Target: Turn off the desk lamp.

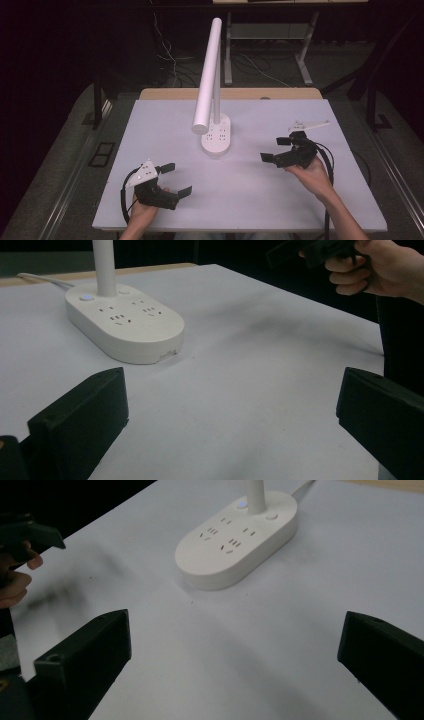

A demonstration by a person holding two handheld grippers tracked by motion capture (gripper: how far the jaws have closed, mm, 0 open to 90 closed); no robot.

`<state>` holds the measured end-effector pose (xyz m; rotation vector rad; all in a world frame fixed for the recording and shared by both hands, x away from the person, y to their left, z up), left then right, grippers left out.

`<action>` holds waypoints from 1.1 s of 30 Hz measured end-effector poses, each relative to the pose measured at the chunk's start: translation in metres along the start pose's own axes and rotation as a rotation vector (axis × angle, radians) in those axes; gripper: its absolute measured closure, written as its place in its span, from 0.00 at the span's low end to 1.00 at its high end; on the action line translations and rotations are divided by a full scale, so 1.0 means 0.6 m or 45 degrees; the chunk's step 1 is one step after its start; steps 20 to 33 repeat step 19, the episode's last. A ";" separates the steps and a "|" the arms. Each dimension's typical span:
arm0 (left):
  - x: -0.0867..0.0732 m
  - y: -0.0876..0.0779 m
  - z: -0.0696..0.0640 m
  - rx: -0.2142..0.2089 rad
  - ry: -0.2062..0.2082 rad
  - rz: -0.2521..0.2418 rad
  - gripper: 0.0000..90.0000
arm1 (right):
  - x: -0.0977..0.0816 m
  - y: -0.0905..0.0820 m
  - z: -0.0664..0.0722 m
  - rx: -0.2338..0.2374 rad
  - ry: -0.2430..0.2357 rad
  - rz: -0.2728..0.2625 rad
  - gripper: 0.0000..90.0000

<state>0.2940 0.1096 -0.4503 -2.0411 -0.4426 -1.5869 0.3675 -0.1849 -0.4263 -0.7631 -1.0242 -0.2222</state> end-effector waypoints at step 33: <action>-0.002 0.000 -0.001 -0.002 0.019 0.017 0.00 | -0.108 -0.083 0.012 -0.093 0.072 -0.095 0.01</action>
Point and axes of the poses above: each handheld gripper's, and its own axes: y roughly forward along the jaws, x roughly out of its top, z roughly to its left, the point moved 9 cm from there along y, roughly forward along the jaws, and after that the axes turned 7 degrees about -z, right-handed, at the moved point
